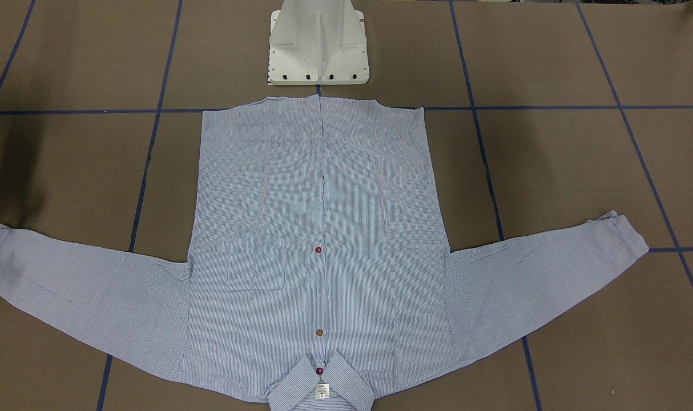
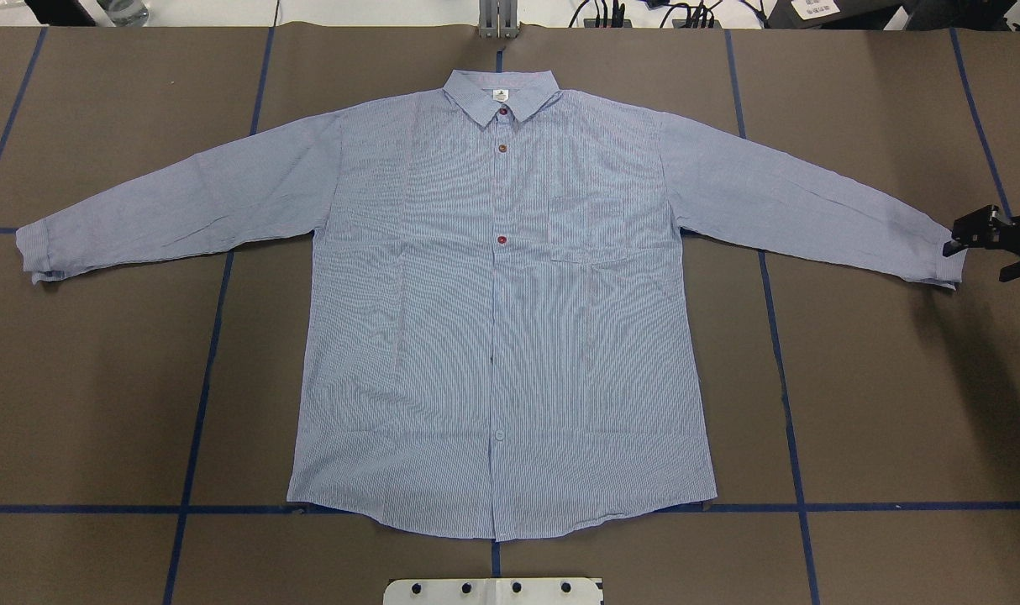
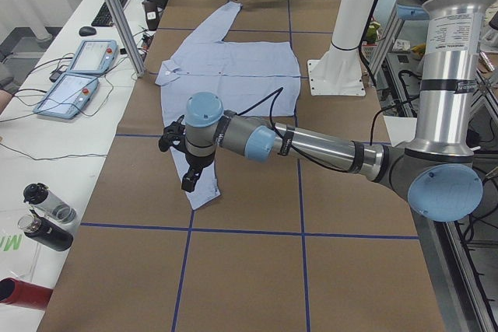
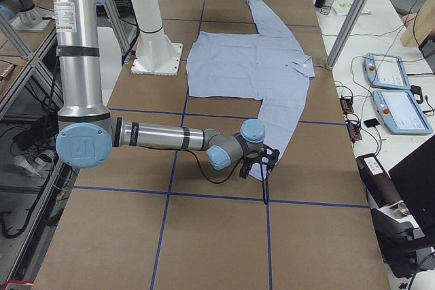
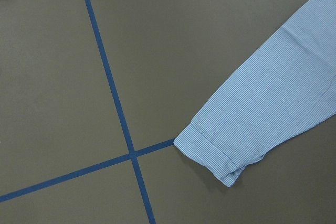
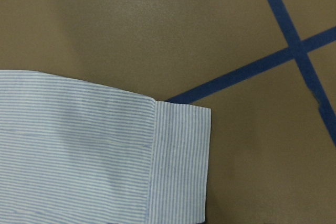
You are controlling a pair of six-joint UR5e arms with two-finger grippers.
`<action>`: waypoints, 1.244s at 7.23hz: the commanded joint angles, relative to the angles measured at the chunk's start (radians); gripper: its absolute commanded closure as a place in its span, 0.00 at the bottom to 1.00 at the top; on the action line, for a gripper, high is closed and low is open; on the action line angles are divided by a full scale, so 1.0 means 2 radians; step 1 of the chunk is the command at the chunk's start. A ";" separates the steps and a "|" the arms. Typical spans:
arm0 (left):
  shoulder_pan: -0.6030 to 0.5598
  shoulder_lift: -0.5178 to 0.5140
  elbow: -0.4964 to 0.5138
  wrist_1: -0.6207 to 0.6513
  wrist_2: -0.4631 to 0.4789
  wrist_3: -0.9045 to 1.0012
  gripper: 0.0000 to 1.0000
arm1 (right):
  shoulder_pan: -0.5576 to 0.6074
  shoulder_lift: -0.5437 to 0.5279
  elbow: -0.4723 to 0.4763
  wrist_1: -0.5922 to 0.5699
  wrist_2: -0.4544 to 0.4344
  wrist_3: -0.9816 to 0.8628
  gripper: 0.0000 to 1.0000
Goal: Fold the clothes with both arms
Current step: 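Lower the right gripper to the cuff of the nearby sleeve and grasp it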
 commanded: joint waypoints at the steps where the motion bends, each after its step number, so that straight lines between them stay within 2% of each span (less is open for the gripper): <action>1: 0.000 0.000 0.000 0.000 -0.001 0.000 0.00 | -0.007 0.003 -0.004 0.004 0.004 0.006 0.07; 6: 0.000 0.000 0.001 -0.001 0.000 0.002 0.00 | -0.019 0.012 -0.031 0.004 0.003 0.006 0.07; 7: 0.000 0.000 0.000 0.000 0.000 0.002 0.00 | -0.019 0.018 -0.031 0.004 0.003 0.015 0.12; 9: 0.000 0.000 0.000 0.000 0.001 0.002 0.00 | -0.020 0.024 -0.034 0.004 0.004 0.034 0.12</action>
